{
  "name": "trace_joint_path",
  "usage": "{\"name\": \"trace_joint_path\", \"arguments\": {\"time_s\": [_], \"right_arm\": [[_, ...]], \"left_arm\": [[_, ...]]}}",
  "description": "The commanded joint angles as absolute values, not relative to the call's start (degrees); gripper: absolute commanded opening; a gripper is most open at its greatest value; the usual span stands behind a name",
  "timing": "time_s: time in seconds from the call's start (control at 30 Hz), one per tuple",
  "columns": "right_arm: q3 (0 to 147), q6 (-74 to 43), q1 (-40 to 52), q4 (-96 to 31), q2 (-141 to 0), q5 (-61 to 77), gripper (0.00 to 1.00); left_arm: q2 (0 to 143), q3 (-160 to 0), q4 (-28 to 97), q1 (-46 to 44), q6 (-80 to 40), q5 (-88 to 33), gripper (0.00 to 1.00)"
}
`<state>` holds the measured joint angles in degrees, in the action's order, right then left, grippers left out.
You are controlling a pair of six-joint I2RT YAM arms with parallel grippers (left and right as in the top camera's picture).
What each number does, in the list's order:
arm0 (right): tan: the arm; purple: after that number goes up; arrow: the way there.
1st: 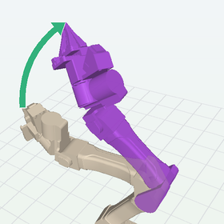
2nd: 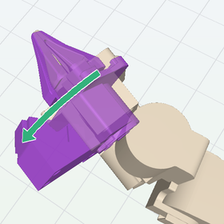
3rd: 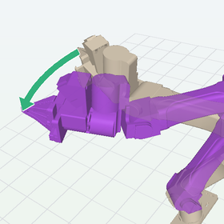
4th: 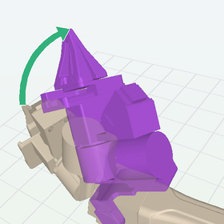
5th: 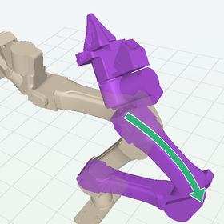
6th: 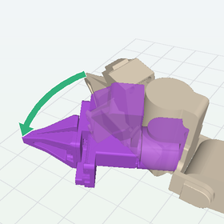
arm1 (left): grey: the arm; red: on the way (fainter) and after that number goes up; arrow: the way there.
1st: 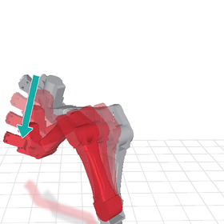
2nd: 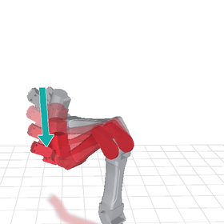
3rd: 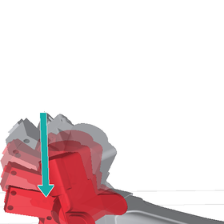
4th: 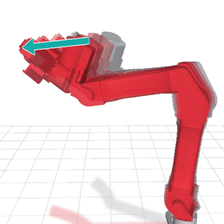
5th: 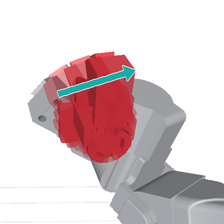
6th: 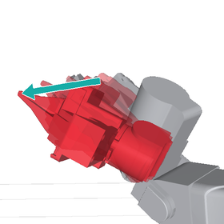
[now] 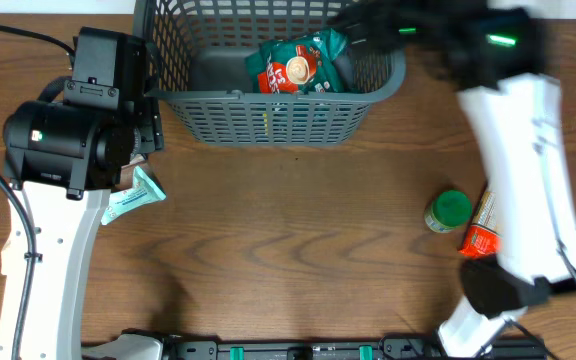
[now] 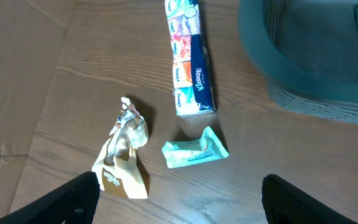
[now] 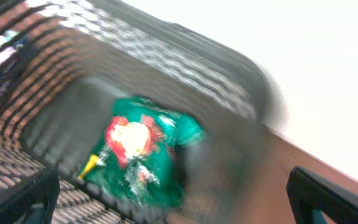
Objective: Pack container
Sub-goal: 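Carry the coffee pouch into the basket and release it, then lower the right gripper onto the green-capped jar and grasp it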
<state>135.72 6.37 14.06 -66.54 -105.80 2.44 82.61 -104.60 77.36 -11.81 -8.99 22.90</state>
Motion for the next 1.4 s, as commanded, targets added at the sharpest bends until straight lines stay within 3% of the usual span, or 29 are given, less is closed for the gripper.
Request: {"name": "trace_joint_path", "arguments": {"time_s": [0.0,0.13,0.37,0.77,1.03,1.37], "right_arm": [[136.8,-10.2,6.0,-72.1,-102.4,-5.7,0.99],[136.8,-19.1,-6.1,-82.3,-99.4,-5.8,0.99],[135.7,-20.8,-17.5,-97.3,-99.5,-4.4,0.99],[111.6,-18.6,-11.3,-96.3,-97.3,1.7,0.99],[89.2,-23.4,-5.3,-81.8,-97.3,0.6,0.99],[71.2,-24.4,-4.4,-67.2,-97.3,0.6,0.99]], "left_arm": [[82.3,-104.8,77.5,-11.5,-9.3,23.4,0.84],[82.3,-104.8,77.5,-11.5,-9.3,23.4,0.84],[82.3,-104.8,77.5,-11.5,-9.3,23.4,0.84],[82.3,-104.8,77.5,-11.5,-9.2,23.4,0.84],[82.3,-104.8,77.6,-11.5,-9.2,23.4,0.84],[82.3,-104.8,77.6,-11.5,-9.2,23.4,0.84]]}}
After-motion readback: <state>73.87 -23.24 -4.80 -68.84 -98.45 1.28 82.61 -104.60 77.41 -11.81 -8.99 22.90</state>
